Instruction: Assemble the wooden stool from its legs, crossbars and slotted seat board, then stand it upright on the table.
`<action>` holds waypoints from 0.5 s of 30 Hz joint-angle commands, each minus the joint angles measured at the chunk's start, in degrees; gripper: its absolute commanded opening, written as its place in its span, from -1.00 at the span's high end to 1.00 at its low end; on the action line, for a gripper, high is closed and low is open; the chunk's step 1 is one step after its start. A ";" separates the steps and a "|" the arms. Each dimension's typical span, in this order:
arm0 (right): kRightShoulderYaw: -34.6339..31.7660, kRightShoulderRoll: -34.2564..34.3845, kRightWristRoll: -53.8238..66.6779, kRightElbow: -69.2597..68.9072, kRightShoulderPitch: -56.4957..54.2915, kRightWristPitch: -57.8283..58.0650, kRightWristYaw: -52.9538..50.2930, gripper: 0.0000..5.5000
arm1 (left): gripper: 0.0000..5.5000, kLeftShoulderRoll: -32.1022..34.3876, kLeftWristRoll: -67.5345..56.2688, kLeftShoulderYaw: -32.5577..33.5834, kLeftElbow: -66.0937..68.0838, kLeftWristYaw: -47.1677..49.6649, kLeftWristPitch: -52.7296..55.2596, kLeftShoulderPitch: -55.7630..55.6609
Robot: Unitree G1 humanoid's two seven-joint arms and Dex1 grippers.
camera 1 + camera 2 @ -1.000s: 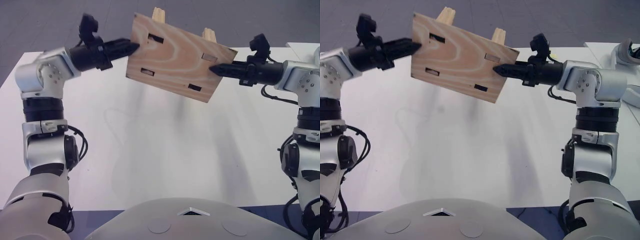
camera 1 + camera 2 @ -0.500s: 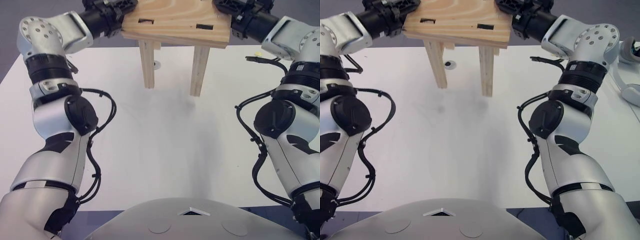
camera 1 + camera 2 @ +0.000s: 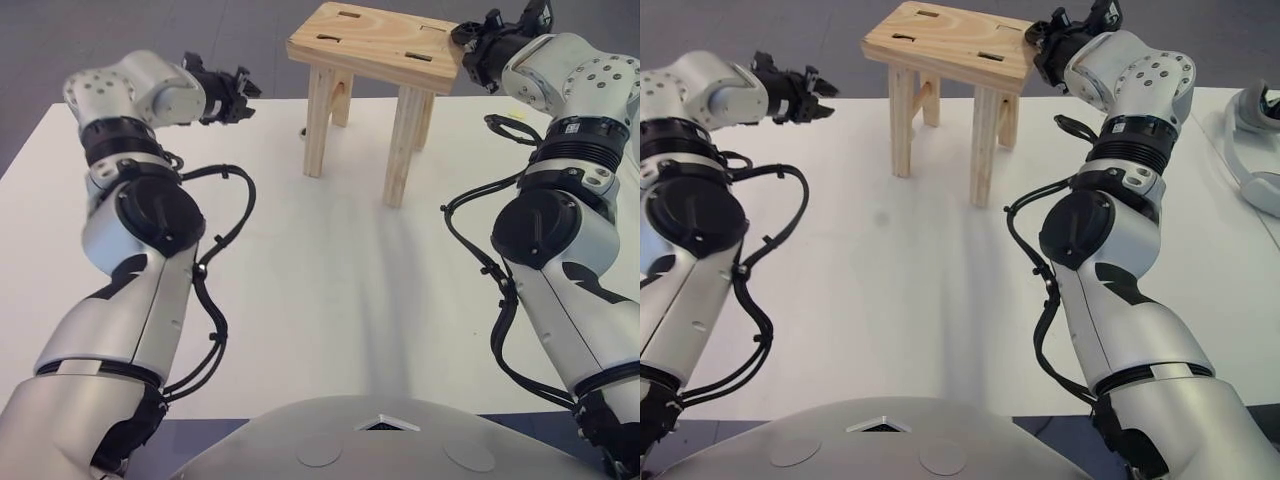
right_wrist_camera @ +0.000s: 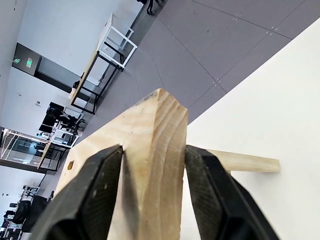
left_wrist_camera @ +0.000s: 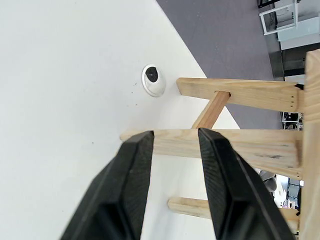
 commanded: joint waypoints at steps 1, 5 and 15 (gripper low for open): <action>2.23 0.46 -0.19 -0.26 2.44 1.08 -1.01 0.27 | 0.41 -2.27 -2.68 0.86 -6.58 2.99 1.49 0.89; 3.37 0.23 2.31 -0.93 4.41 6.09 0.88 0.27 | 0.41 -1.92 -3.41 -4.19 -10.60 -3.99 5.47 1.73; 9.33 -5.67 0.86 2.04 9.57 5.81 10.45 -0.34 | -0.02 2.44 0.23 -14.56 -15.66 -14.89 6.97 5.60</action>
